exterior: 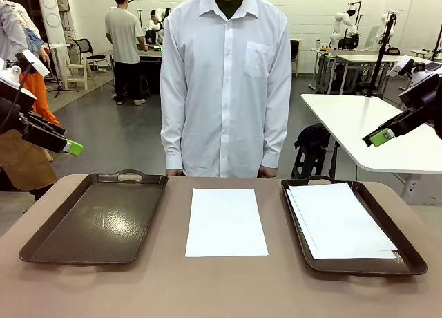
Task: Sort the A4 documents.
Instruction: Receive the A4 Paper.
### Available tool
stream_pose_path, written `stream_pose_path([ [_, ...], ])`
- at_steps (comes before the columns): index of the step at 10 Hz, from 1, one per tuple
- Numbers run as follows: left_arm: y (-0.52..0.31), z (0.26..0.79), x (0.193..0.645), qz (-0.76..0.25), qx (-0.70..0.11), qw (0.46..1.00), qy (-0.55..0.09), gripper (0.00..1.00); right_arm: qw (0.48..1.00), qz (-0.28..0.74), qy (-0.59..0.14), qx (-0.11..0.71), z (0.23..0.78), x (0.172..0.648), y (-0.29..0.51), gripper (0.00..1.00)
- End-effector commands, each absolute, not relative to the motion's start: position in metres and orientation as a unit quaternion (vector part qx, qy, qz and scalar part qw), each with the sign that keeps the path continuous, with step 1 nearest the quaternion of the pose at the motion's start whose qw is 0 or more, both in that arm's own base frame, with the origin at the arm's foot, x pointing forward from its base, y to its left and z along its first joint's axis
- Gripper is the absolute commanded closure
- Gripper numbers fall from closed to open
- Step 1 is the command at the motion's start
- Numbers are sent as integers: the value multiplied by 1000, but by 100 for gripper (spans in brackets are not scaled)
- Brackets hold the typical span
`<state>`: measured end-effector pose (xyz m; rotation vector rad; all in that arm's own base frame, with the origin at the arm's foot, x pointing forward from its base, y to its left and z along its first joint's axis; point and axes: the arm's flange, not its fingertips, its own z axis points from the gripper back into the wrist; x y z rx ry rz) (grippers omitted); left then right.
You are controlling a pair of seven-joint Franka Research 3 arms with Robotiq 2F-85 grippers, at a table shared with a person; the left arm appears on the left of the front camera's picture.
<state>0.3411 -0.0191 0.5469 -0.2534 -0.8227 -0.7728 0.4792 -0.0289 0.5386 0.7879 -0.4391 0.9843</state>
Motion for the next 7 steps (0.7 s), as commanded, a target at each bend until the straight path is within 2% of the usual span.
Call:
stream_pose_path([
  [1,-18,546,342,-370,-121,835,-389,0,784,457,-204,366,539,479,-28,0],
  [7,-18,546,342,-370,-121,835,-389,0,784,457,-204,366,539,479,-28,0],
])
